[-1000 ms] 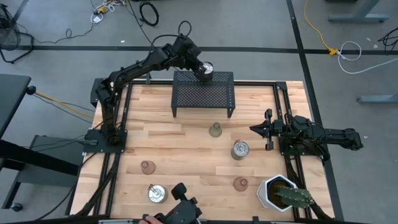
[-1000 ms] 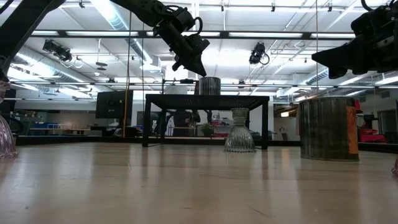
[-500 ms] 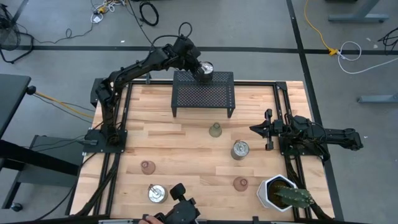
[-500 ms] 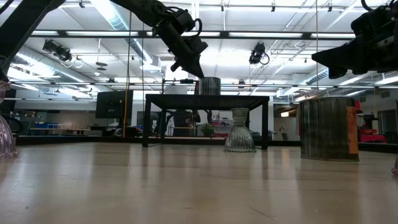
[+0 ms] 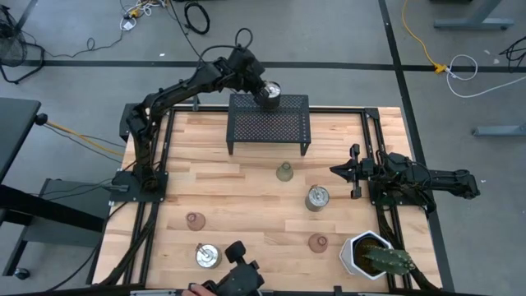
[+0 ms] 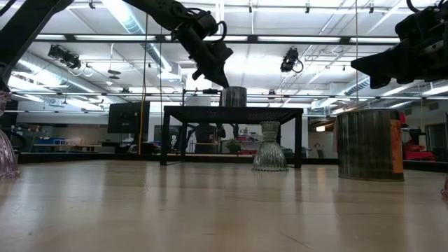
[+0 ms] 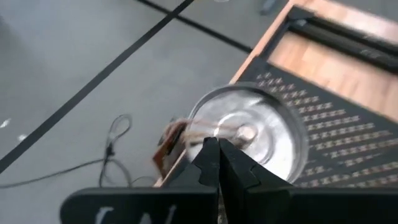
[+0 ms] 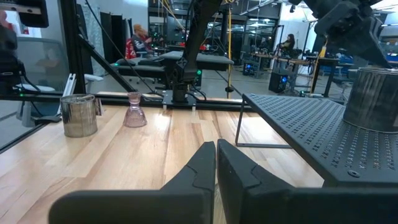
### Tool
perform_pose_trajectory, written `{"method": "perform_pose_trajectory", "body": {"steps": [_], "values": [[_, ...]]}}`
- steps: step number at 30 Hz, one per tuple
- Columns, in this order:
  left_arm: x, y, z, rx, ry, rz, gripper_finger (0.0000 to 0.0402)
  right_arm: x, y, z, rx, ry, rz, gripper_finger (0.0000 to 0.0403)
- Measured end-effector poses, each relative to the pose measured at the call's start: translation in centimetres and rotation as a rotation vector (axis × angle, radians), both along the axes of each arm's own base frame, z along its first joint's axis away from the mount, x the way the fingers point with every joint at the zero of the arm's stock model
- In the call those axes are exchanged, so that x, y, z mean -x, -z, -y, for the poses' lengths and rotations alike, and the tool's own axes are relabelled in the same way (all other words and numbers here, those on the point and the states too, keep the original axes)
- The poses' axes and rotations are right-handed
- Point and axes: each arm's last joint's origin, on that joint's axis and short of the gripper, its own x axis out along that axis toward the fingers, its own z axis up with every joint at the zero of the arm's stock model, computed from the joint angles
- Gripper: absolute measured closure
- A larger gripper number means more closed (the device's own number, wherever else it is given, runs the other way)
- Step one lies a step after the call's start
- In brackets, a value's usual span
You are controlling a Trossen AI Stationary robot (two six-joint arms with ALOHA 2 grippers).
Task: Pick & Place candle stick holders
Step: Put the top left silver scented candle on the shelf
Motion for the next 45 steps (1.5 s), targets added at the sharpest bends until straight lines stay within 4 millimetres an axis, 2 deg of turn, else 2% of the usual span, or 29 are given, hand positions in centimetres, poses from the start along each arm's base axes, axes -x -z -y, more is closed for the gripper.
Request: {"method": "perform_pose_trajectory", "body": {"steps": [7, 45], "values": [[-0.09, -0.06, 0.05, 0.017, 0.033, 0.023, 0.0401, 0.0, 0.0, 0.0, 0.0, 0.0, 0.0, 0.0382], [0.43, 0.37, -0.1, 0.012, -0.041, -0.052, 0.0401, 0.0, 0.0, 0.0, 0.0, 0.0, 0.0, 0.0382]]}}
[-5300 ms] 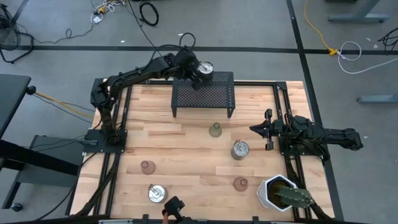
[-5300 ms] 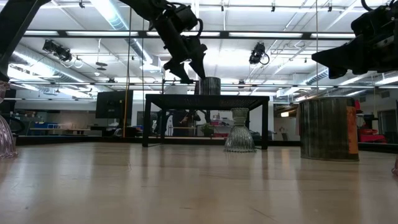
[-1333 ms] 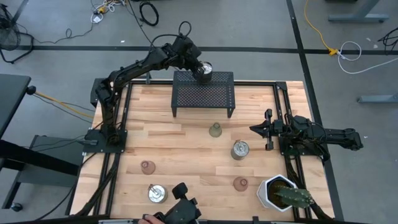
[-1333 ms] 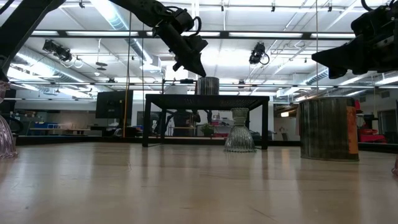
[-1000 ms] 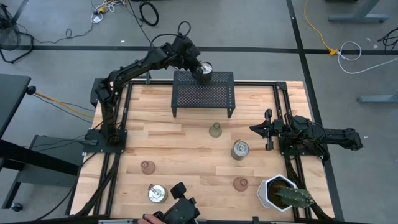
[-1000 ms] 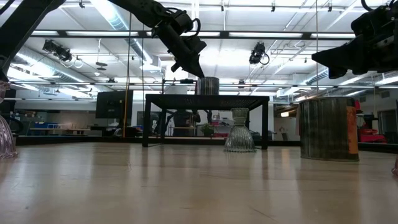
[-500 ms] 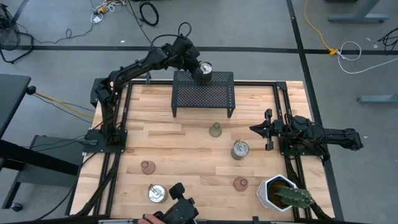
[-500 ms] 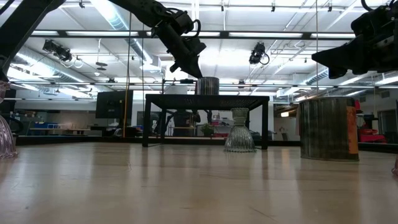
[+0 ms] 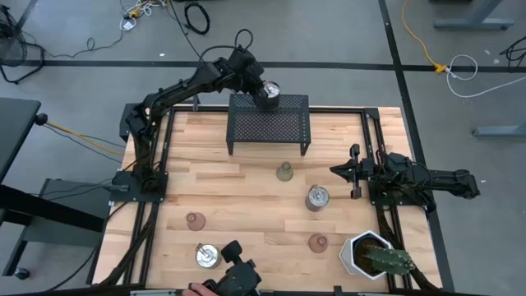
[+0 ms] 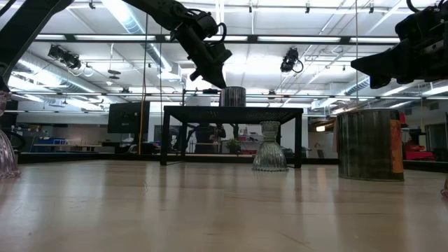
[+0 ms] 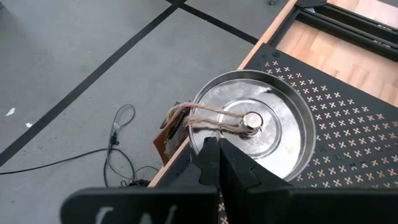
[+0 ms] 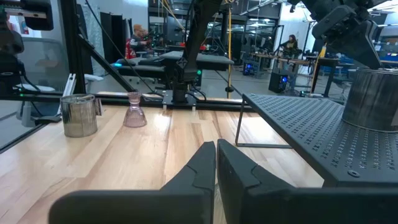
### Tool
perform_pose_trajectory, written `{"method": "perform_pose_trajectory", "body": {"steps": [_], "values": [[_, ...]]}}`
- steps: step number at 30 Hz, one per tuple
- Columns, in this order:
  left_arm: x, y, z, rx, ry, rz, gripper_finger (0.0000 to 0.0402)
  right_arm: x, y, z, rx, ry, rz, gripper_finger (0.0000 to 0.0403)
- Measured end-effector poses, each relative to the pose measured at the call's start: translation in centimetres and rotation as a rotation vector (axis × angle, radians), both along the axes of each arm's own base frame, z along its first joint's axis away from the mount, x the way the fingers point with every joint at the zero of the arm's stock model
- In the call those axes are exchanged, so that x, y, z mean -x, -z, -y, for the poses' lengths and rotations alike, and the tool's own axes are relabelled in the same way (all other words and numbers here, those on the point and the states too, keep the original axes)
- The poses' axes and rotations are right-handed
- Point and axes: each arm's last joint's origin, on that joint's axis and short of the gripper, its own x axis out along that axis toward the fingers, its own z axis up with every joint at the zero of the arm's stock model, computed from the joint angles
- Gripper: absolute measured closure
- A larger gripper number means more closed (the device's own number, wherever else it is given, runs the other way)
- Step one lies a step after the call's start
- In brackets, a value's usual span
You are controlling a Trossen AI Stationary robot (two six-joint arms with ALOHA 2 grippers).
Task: Pick & Place candle stick holders
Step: Put the top left silver scented candle on the shelf, then put the bottom silver scented candle on the shelf
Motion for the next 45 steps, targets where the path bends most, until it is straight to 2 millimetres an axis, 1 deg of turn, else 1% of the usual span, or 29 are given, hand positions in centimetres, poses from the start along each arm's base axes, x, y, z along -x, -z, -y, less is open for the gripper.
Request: {"method": "perform_pose_trajectory", "body": {"steps": [32, 42, 45], "values": [[-0.1, -0.2, -0.1, -0.04, -0.001, -0.002, 0.0401, 0.0, 0.0, 0.0, 0.0, 0.0, 0.0, 0.0382], [-0.6, -2.2, 0.5, -0.065, 0.028, 0.05, 0.0401, 0.0, 0.0, 0.0, 0.0, 0.0, 0.0, 0.0382], [-0.6, -2.5, 0.9, -0.049, 0.039, 0.029, 0.0401, 0.0, 0.0, 0.0, 0.0, 0.0, 0.0, 0.0382]]}}
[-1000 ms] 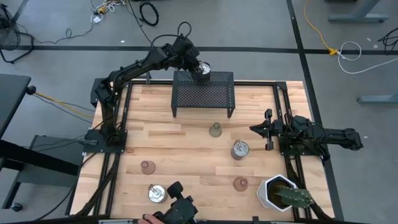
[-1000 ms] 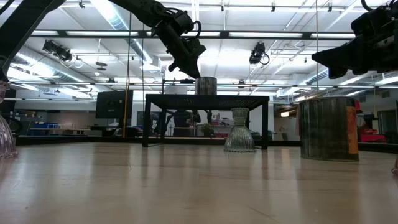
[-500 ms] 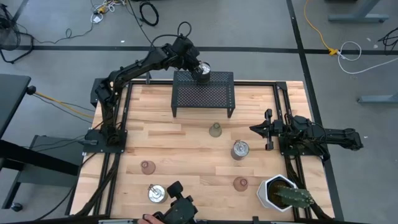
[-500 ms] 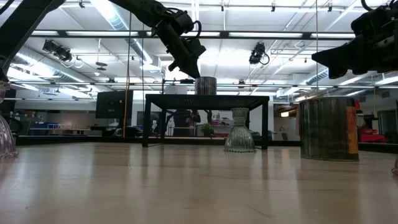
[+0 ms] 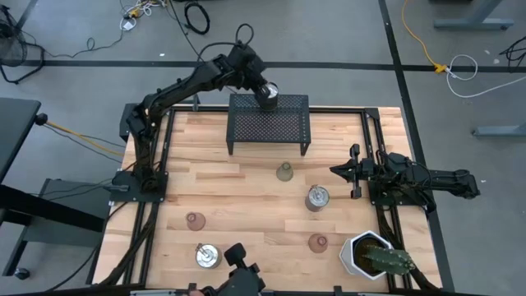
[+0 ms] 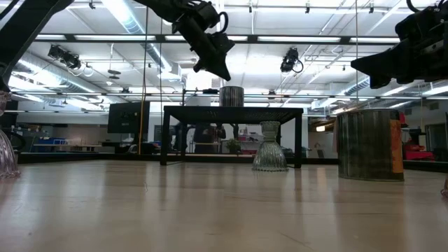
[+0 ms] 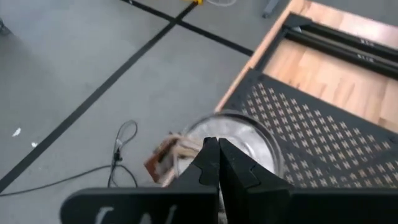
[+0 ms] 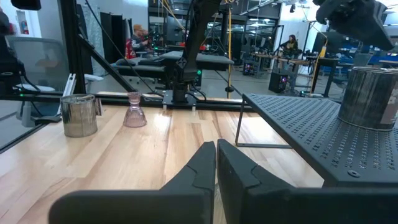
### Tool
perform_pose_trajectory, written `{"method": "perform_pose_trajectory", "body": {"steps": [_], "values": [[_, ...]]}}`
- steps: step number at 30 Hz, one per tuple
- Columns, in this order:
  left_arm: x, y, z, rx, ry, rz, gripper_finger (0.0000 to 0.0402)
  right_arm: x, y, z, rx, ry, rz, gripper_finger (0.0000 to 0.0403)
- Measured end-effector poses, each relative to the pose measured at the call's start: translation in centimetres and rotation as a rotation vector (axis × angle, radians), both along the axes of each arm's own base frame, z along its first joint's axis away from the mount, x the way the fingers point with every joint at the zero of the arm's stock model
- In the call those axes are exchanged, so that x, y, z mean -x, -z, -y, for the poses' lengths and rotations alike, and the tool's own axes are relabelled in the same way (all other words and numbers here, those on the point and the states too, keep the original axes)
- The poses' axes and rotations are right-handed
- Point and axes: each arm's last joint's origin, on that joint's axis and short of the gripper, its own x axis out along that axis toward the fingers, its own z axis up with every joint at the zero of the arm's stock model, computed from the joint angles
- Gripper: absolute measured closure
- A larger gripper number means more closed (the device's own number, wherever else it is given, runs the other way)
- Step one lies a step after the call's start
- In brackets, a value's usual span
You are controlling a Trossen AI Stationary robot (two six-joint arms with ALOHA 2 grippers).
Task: Pick & Place candle stick holders
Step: Put the bottom silver scented candle on the shelf
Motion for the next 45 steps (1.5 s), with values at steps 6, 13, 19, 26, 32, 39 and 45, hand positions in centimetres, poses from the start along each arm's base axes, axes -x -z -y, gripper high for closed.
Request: {"method": "perform_pose_trajectory", "body": {"steps": [6, 13, 19, 26, 32, 39, 45], "values": [[-0.3, -0.3, 1.3, 0.007, 0.048, -0.044, 0.0401, 0.0, 0.0, 0.0, 0.0, 0.0, 0.0, 0.0382], [-0.6, -0.7, 3.0, 0.0, 0.107, -0.078, 0.0401, 0.0, 0.0, 0.0, 0.0, 0.0, 0.0, 0.0382], [-0.7, -0.3, 3.8, 0.031, 0.126, -0.126, 0.0401, 0.0, 0.0, 0.0, 0.0, 0.0, 0.0, 0.0382], [-0.5, -0.3, 4.5, 0.039, 0.156, -0.166, 0.0401, 0.0, 0.0, 0.0, 0.0, 0.0, 0.001, 0.0382], [-0.4, 0.7, 5.4, 0.092, 0.196, -0.184, 0.0401, 0.0, 0.0, 0.0, 0.0, 0.0, 0.0, 0.0382], [1.0, 1.0, 7.7, 0.07, 0.228, -0.16, 0.0401, 0.0, 0.0, 0.0, 0.0, 0.0, 0.0, 0.0382], [3.1, 1.9, 9.7, 0.052, 0.256, -0.145, 0.0401, 0.0, 0.0, 0.0, 0.0, 0.0, 0.0, 0.0382]]}}
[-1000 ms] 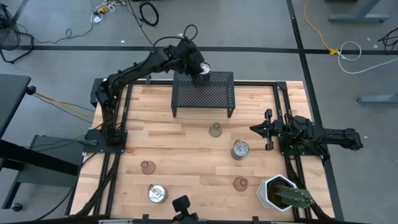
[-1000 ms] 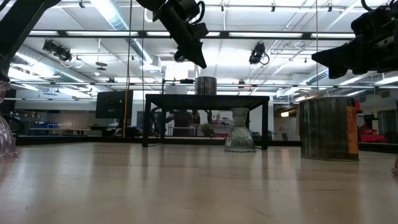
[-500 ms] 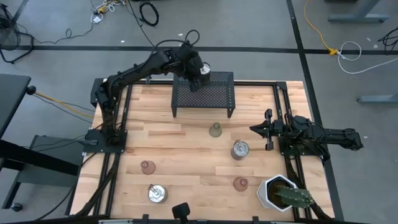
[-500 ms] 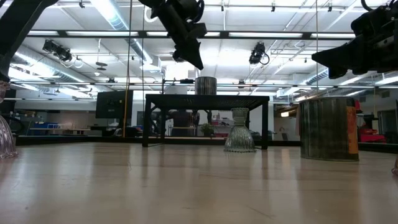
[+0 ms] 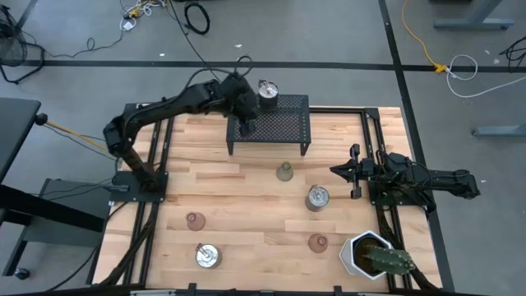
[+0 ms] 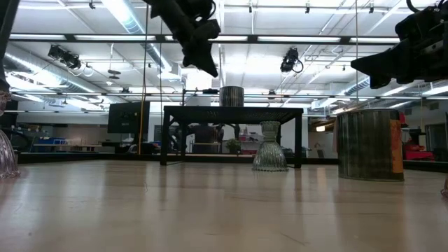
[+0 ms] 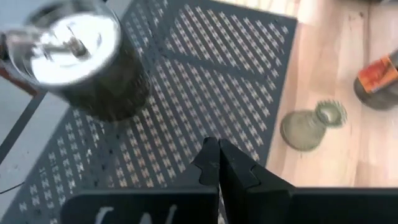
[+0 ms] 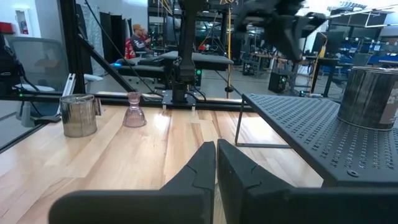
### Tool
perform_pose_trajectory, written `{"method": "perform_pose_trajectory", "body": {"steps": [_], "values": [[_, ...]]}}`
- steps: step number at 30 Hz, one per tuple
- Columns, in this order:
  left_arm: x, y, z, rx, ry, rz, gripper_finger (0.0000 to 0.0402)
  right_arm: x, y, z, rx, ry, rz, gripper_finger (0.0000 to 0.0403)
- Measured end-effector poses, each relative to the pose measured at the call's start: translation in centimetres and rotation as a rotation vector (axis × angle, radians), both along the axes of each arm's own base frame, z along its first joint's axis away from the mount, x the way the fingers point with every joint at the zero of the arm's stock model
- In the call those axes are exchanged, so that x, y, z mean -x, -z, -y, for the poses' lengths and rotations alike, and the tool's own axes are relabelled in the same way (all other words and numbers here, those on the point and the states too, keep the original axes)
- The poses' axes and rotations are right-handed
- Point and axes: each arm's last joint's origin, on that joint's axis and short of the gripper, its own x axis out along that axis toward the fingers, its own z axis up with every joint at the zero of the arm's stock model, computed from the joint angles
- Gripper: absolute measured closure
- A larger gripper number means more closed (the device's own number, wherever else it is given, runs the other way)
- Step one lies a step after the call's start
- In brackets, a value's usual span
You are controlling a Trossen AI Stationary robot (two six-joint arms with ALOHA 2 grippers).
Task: Pick & Place candle stick holders
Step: Put the bottom silver scented candle on the shelf
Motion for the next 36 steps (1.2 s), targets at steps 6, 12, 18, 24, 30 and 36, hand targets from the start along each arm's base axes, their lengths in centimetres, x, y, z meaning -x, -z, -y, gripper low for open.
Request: {"method": "perform_pose_trajectory", "body": {"steps": [6, 12, 18, 24, 30, 36], "values": [[2.4, 1.3, 2.1, -0.007, 0.045, 0.002, 0.0401, 0.0, 0.0, 0.0, 0.0, 0.0, 0.001, 0.0382], [4.4, 2.0, 4.1, 0.006, 0.08, -0.011, 0.0401, 0.0, 0.0, 0.0, 0.0, 0.0, 0.0, 0.0382], [6.1, 2.3, 5.8, 0.005, 0.111, -0.009, 0.0401, 0.0, 0.0, 0.0, 0.0, 0.0, 0.0, 0.0382], [7.2, 2.8, 7.3, 0.006, 0.15, -0.009, 0.0401, 0.0, 0.0, 0.0, 0.0, 0.0, 0.0, 0.0382], [7.9, 3.6, 8.8, 0.035, 0.22, 0.0, 0.0401, 0.0, 0.0, 0.0, 0.0, 0.0, 0.0, 0.0382], [8.0, 3.3, 10.5, 0.049, 0.311, 0.019, 0.0401, 0.0, 0.0, 0.0, 0.0, 0.0, 0.001, 0.0382]]}}
